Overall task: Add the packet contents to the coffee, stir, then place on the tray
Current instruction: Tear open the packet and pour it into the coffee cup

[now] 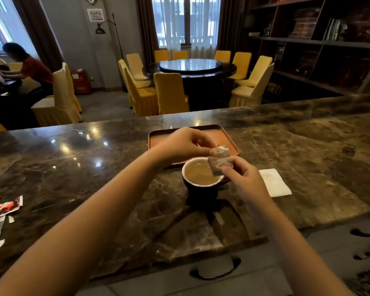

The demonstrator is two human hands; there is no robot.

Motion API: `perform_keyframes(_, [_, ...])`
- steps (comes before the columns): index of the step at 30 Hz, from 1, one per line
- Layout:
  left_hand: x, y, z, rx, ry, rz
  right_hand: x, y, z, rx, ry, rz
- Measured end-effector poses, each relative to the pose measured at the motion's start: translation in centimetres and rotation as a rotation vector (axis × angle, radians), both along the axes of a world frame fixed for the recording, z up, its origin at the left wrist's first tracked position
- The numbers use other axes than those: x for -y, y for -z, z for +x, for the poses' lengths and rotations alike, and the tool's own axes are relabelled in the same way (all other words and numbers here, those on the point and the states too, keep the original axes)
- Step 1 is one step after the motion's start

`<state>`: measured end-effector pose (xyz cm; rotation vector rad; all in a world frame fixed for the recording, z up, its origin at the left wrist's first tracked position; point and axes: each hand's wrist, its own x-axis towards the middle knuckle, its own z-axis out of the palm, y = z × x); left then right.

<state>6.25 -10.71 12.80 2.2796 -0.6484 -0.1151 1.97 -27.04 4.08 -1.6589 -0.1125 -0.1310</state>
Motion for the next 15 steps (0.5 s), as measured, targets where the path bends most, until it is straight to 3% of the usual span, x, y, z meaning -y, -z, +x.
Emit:
perform_keyframes(9, [1.7, 2.2, 5.5, -0.175, -0.031, 0.033, 3.7, 0.4, 6.1, -0.224, -0.184, 0.281])
perform_keyframes(15, [0.9, 3.8, 7.7, -0.296, -0.126, -0.019, 4.0, 0.1, 10.0, -0.225, -0.302, 0.084])
